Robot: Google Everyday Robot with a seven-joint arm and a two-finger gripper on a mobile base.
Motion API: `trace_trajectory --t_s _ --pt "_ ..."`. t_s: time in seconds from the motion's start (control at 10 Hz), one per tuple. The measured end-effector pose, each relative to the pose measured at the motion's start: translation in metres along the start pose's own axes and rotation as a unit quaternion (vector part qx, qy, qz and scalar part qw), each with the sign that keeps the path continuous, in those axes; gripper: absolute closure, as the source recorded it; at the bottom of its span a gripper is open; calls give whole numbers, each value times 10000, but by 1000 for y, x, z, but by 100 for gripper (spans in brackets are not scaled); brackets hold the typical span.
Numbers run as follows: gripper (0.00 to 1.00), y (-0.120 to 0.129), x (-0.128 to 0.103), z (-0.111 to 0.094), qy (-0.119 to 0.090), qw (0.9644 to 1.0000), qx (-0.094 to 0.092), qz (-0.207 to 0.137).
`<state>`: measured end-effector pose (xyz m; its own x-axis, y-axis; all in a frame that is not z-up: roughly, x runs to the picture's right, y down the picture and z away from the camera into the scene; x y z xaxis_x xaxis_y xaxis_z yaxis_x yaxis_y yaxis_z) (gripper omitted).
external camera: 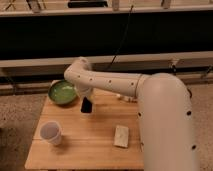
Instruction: Place the eraser in the ceramic cup
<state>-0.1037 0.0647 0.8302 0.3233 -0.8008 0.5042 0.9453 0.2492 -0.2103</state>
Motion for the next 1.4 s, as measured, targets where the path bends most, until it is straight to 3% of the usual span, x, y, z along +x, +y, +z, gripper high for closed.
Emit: trace_trajectory --t_s 0.6,1.1,1.4 --pt "100 -17 -34 -37 113 9985 -56 -541" --pt "100 -36 -77 -65 209 9941 -83 -1060" --pt "100 -51 -116 -82 338 9892 -76 -1421"
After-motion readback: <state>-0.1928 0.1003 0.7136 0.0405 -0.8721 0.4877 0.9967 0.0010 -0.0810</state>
